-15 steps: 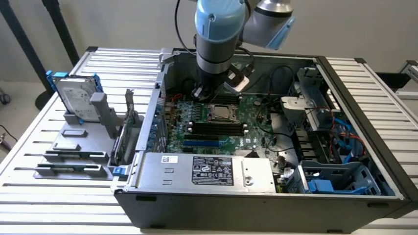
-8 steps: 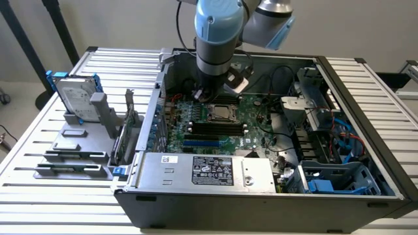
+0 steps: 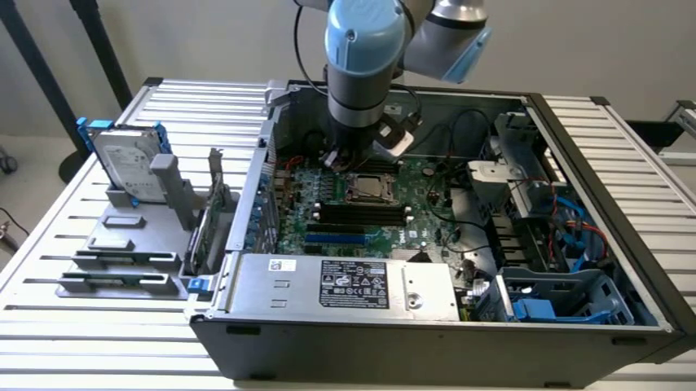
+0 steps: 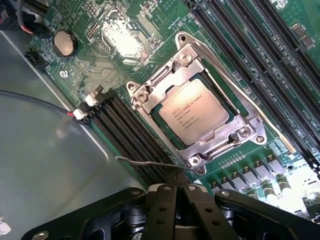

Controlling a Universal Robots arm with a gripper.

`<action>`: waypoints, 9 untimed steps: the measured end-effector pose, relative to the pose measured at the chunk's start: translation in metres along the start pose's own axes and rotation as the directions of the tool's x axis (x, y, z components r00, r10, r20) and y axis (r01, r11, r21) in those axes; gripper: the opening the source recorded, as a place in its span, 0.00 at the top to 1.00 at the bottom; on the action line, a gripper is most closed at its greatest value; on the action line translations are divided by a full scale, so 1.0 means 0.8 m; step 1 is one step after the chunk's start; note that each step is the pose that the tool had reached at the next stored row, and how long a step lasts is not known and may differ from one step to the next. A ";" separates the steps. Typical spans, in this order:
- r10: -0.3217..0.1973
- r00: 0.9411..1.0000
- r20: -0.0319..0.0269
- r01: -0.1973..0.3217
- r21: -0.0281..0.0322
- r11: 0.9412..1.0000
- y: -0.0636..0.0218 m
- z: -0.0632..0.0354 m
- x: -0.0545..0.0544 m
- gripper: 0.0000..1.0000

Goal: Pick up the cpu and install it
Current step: 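Install the first cpu locking lever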

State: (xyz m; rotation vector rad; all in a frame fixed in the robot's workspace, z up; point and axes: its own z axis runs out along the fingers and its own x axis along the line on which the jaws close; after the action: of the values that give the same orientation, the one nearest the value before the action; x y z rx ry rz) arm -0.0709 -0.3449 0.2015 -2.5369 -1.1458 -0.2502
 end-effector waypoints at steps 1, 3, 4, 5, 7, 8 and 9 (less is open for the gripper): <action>0.000 1.000 0.000 0.000 0.000 1.000 0.000 0.001 0.001 0.89; 0.000 1.000 0.001 0.000 -0.001 1.000 0.001 0.001 0.002 0.89; 0.000 1.000 0.002 0.000 -0.002 1.000 0.001 0.002 0.002 0.89; 0.000 1.000 0.003 0.000 -0.003 1.000 0.001 0.002 0.002 0.89; 0.000 1.000 0.007 0.000 -0.006 1.000 0.002 0.003 0.002 0.89; 0.000 1.000 0.009 0.000 -0.008 1.000 0.002 0.003 0.003 0.89; 0.000 1.000 0.011 0.000 -0.010 1.000 0.003 0.003 0.003 0.89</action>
State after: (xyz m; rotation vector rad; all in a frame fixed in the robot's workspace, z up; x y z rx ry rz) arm -0.0677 -0.3435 0.1992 -2.5498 -1.1512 -0.2428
